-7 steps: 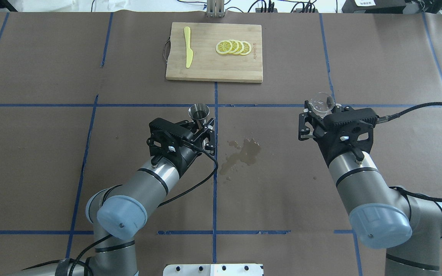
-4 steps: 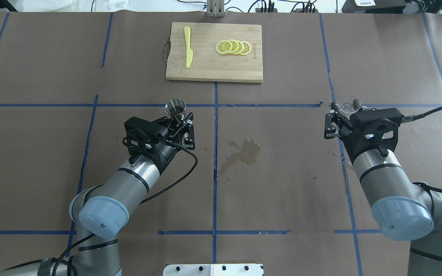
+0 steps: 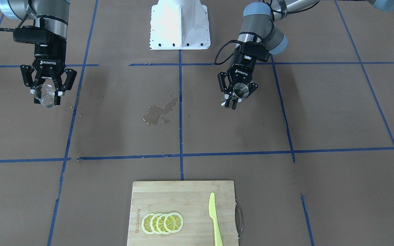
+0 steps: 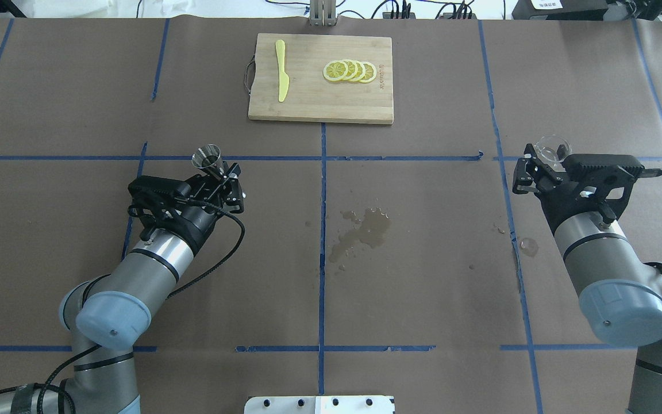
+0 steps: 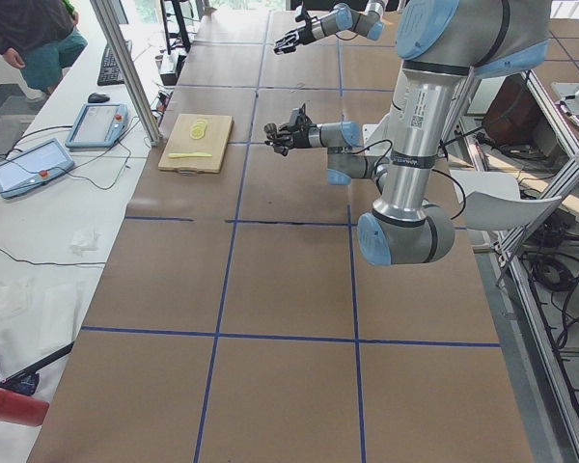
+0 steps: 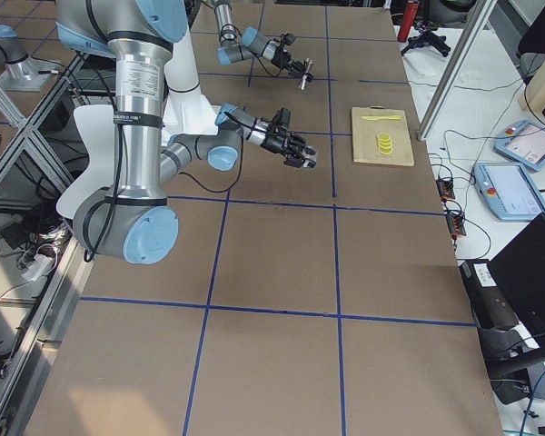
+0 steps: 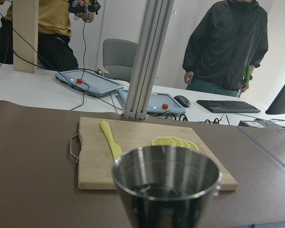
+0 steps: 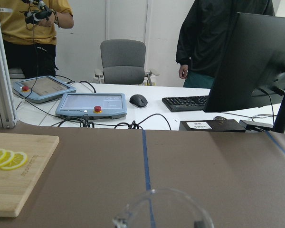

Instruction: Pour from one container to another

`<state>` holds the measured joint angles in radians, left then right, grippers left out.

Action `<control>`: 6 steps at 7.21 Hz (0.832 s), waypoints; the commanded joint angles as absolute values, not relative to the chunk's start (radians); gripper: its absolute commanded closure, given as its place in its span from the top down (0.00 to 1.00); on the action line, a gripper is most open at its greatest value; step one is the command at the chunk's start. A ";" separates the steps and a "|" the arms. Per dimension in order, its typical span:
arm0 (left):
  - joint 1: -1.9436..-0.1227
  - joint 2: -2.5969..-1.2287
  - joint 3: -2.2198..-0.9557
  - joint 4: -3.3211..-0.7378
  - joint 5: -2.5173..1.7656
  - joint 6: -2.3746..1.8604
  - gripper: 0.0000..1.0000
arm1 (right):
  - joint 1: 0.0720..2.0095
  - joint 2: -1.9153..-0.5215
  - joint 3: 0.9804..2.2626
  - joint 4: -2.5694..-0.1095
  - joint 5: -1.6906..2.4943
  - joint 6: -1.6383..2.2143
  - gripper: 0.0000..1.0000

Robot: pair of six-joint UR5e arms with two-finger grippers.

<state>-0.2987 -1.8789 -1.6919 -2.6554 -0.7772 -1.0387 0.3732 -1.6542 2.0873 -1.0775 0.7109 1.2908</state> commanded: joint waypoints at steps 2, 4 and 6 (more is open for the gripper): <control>-0.331 -1.763 -1.713 -2.710 -0.752 -1.092 0.00 | 0.371 -1.664 2.013 -1.077 0.707 1.420 0.00; -0.340 -1.671 -1.765 -2.721 -0.723 -1.091 0.00 | 0.347 -1.666 2.011 -1.078 0.707 1.439 0.00; -0.360 -1.664 -1.770 -2.721 -0.723 -1.083 0.00 | 0.251 -1.666 1.956 -1.083 0.627 1.537 0.00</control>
<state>-0.3488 -1.6728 -1.7650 -2.7204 -0.7237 -1.0881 0.3073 -1.6656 1.9913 -1.0815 0.6821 1.4925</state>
